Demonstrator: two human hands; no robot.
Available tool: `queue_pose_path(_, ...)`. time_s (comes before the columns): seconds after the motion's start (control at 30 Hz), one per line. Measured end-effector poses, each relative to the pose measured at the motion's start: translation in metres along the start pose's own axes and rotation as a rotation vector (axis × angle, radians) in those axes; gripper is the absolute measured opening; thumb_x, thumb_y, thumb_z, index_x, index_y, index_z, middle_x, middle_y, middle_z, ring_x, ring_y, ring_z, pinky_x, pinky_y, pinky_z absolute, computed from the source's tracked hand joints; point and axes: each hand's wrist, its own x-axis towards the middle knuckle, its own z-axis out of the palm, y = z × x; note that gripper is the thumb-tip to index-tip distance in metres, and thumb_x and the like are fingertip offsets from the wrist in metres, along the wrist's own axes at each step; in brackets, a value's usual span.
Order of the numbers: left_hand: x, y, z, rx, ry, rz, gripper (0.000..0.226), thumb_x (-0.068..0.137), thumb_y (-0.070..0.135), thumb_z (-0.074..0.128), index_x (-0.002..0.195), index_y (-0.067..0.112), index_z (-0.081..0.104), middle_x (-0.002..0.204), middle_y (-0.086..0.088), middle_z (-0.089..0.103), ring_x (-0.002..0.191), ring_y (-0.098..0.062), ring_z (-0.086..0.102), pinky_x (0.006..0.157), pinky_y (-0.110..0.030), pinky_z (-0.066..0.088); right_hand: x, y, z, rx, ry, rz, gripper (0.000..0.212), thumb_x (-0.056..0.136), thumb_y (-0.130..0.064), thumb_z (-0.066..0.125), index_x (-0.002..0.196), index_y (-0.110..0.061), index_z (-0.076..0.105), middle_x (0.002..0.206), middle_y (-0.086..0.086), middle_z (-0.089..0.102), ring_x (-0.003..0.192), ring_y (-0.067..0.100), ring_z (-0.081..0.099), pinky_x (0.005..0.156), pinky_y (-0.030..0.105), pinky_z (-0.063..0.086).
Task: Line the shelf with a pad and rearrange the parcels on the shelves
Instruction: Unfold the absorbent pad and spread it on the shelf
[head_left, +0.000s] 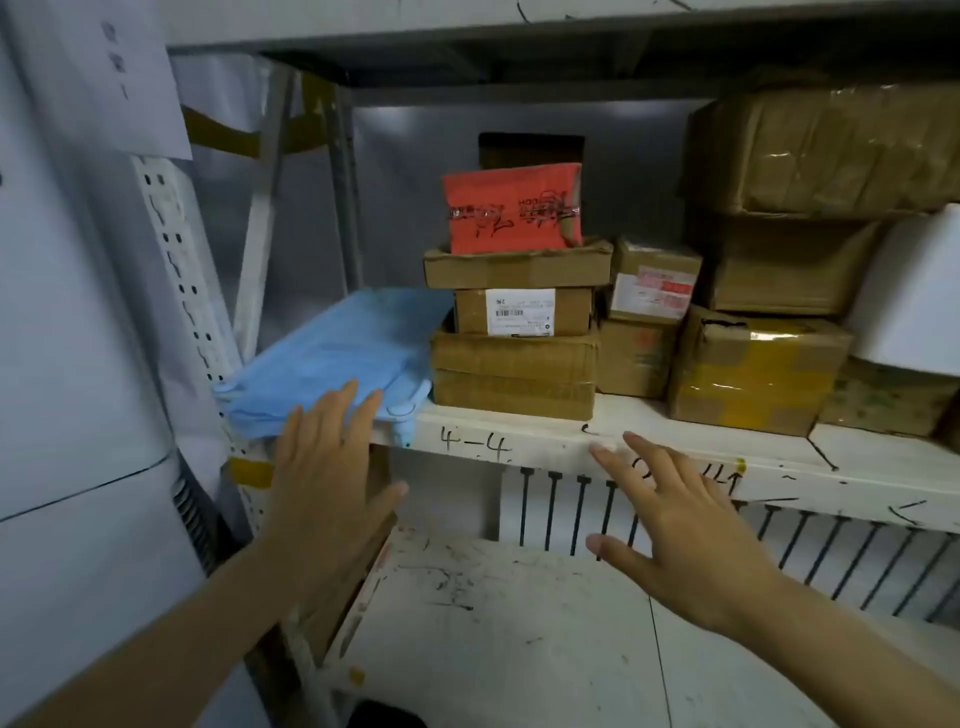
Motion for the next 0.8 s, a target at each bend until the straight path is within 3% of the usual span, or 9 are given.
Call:
queue_pose_path(0.13,0.032,-0.039,-0.009,0.104,-0.023,-0.091,0.084,0.074,0.029,0.085,0.145,0.006,0.047,0.150,-0.018,0.047,0.140,-0.039,0.041,0.117,-0.057,0.020,0.012,-0.009,0.001,0.089,0.002,-0.009,0.086,0.092,-0.070,0.043,0.158,-0.043,-0.006,0.168,-0.009,-0.002,0.154,0.019,0.008,0.122,0.038,0.022)
queue_pose_path(0.2,0.044,-0.052,-0.011,0.069,-0.102,-0.106,0.051,0.082,0.018,0.076,0.130,0.005,0.064,0.131,-0.019,0.064,0.124,-0.037,0.056,0.109,-0.051,0.035,0.019,-0.016,0.002,0.129,0.020,-0.021,0.085,0.093,-0.068,0.046,0.158,-0.042,-0.002,0.168,-0.009,0.003,0.152,0.019,0.014,0.120,0.037,0.027)
queue_pose_path(0.27,0.051,-0.056,-0.022,0.018,-0.111,-0.123,0.021,0.093,0.011,0.060,0.108,0.007,0.074,0.106,-0.014,0.073,0.099,-0.034,0.065,0.086,-0.041,0.047,0.025,-0.021,0.001,0.160,0.029,-0.023,0.084,0.093,-0.066,0.049,0.158,-0.043,0.001,0.167,-0.009,0.007,0.151,0.018,0.021,0.117,0.037,0.033)
queue_pose_path(0.37,0.057,-0.053,-0.041,0.017,0.021,-0.161,0.023,0.100,0.016,0.048,0.096,0.010,0.071,0.076,-0.005,0.063,0.071,-0.026,0.056,0.060,-0.034,0.038,0.033,-0.029,0.002,0.228,0.056,-0.045,0.083,0.092,-0.064,0.052,0.158,-0.044,0.006,0.165,-0.010,0.015,0.144,0.015,0.033,0.109,0.033,0.043)
queue_pose_path(0.47,0.053,-0.028,-0.070,-0.214,0.188,-0.169,0.024,0.099,0.019,0.051,0.079,0.006,0.055,0.061,-0.006,0.050,0.058,-0.024,0.048,0.055,-0.032,0.033,0.039,-0.039,0.000,0.377,0.095,-0.074,0.077,0.092,-0.058,0.058,0.156,-0.044,0.016,0.158,-0.015,0.027,0.129,0.006,0.043,0.101,0.024,0.044)
queue_pose_path(0.53,0.055,-0.007,-0.091,-0.563,0.158,-0.261,0.028,0.099,0.018,0.053,0.082,-0.005,0.051,0.065,-0.016,0.049,0.061,-0.024,0.047,0.058,-0.033,0.036,0.042,-0.049,-0.004,0.576,0.115,-0.104,0.077,0.089,-0.055,0.064,0.153,-0.048,0.021,0.151,-0.019,0.034,0.126,0.002,0.043,0.097,0.020,0.045)
queue_pose_path(0.6,0.053,0.014,-0.109,-0.932,0.035,-0.374,0.027,0.099,0.019,0.054,0.100,-0.008,0.057,0.084,-0.028,0.060,0.075,-0.030,0.059,0.067,-0.039,0.048,0.042,-0.059,-0.009,0.735,0.126,-0.163,0.085,0.082,-0.057,0.070,0.148,-0.059,0.016,0.139,-0.032,0.033,0.126,-0.005,0.040,0.094,0.013,0.042)
queue_pose_path(0.7,0.045,0.041,-0.121,-1.271,-0.122,-0.496,0.025,0.102,0.018,0.050,0.121,0.005,0.062,0.111,-0.017,0.070,0.101,-0.031,0.069,0.074,-0.044,0.061,0.040,-0.069,-0.014,0.815,0.126,-0.274,0.100,0.071,-0.061,0.077,0.144,-0.066,0.008,0.135,-0.049,0.021,0.132,-0.015,0.031,0.105,0.012,0.034)
queue_pose_path(0.8,0.041,0.062,-0.123,-1.494,-0.200,-0.561,0.026,0.102,0.015,0.051,0.123,0.005,0.061,0.116,-0.017,0.070,0.100,-0.032,0.071,0.068,-0.040,0.062,0.036,-0.072,-0.017,0.829,0.139,-0.318,0.097,0.068,-0.062,0.075,0.144,-0.061,0.015,0.139,-0.044,0.025,0.133,-0.012,0.033,0.104,0.011,0.038)
